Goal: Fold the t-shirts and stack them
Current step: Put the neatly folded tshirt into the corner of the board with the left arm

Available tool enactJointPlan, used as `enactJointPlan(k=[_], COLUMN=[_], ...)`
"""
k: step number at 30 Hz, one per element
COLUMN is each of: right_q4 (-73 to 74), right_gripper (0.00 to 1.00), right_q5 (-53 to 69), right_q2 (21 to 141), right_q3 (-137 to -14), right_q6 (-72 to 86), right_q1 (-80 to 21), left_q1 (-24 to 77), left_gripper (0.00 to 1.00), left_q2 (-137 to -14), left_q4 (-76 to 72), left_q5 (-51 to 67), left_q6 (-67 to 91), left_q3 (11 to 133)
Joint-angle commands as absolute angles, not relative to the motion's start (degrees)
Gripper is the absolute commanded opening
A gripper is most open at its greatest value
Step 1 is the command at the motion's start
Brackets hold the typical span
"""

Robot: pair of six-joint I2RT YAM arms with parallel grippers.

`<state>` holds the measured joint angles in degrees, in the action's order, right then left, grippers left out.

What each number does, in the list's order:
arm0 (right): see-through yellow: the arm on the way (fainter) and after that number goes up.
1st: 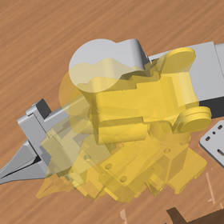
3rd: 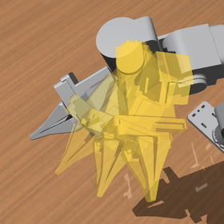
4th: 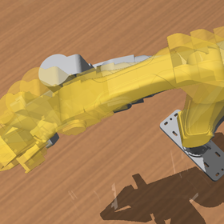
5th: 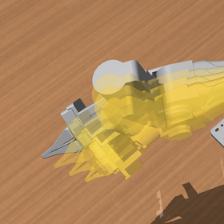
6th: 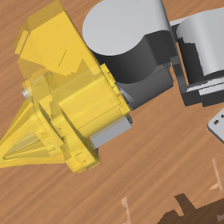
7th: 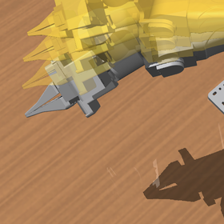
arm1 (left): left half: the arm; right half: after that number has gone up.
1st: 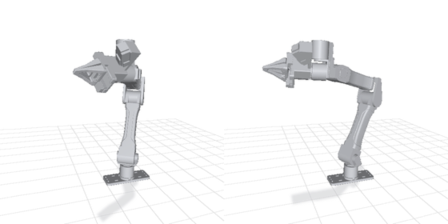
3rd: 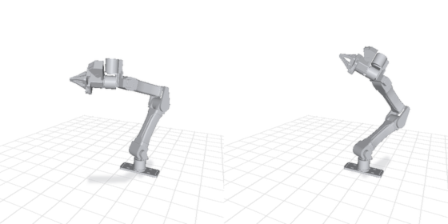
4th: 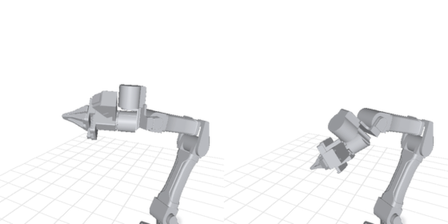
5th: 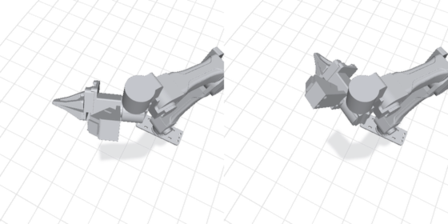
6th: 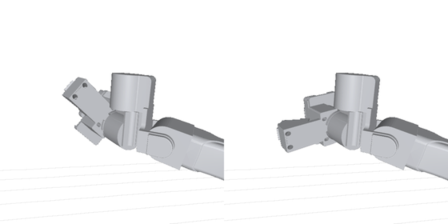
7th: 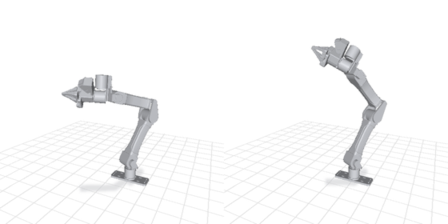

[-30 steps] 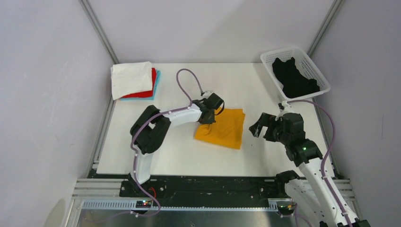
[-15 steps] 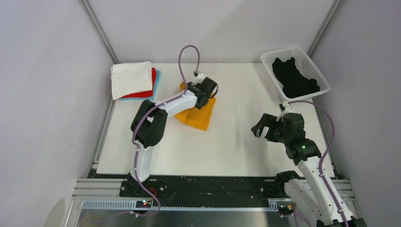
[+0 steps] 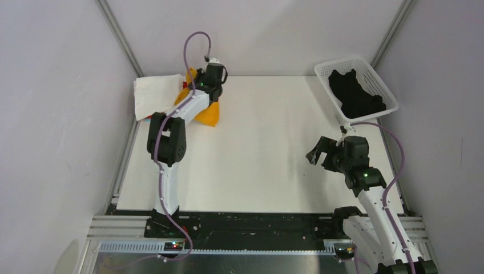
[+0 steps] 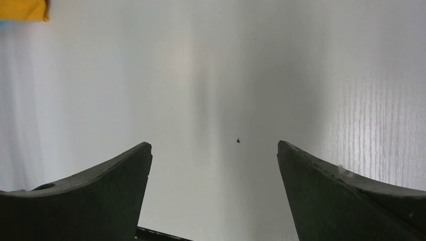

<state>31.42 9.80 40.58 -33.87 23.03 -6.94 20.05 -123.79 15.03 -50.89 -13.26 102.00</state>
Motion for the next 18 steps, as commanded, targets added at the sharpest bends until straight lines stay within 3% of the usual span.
enactJointPlan(k=[1, 18], right_q4=[28.98, 28.61], right_gripper=[0.99, 0.99], right_q5=[9.03, 6.13], right_q2=[41.30, 44.34], right_q3=[-33.73, -33.75], right_q6=[22.20, 22.51], right_q1=[-5.86, -5.16], left_q1=[17.59, 14.46], left_gripper=[0.00, 0.00], left_q2=[-122.49, -111.39], left_q4=[2.79, 4.80], left_q5=[-50.54, -42.12], left_q6=[-25.10, -26.85], left_q3=[104.74, 108.17])
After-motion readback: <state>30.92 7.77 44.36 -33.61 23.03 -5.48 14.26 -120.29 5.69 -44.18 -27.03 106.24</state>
